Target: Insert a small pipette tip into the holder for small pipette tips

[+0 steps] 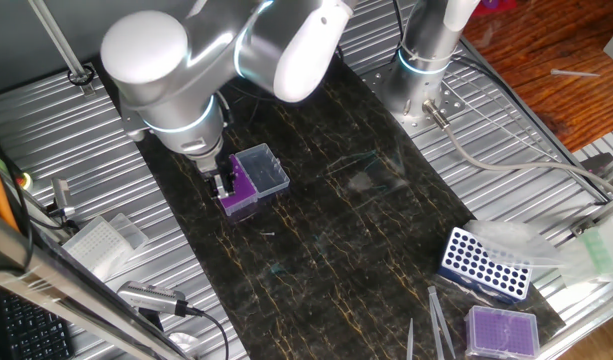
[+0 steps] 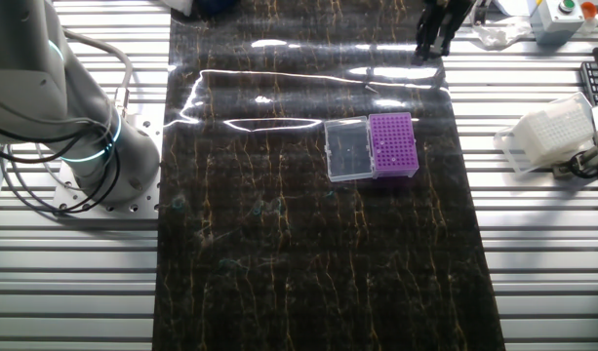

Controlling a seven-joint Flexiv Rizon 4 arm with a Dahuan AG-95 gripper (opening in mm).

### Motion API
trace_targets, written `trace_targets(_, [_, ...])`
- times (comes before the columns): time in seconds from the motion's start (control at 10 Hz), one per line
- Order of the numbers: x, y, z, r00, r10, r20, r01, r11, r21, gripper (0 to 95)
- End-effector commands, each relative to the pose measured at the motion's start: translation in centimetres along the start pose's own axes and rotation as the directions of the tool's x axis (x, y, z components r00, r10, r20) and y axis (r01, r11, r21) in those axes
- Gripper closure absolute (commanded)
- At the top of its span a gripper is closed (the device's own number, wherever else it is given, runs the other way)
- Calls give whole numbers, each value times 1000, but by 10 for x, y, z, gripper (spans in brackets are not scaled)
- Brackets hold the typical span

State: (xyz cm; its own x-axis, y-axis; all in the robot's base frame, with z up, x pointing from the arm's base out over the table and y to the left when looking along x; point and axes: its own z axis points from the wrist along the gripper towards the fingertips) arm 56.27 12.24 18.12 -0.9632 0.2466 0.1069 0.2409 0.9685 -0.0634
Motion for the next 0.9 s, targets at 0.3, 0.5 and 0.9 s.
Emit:
trace_targets(0.3, [0,0,0,999,-32,5,32,999,11,950])
trace_targets(0.5, [0,0,0,999,-41,-1,41,999,10,950])
trace_targets(0.9, [0,0,0,999,-21,-29,20,1000,-16,950])
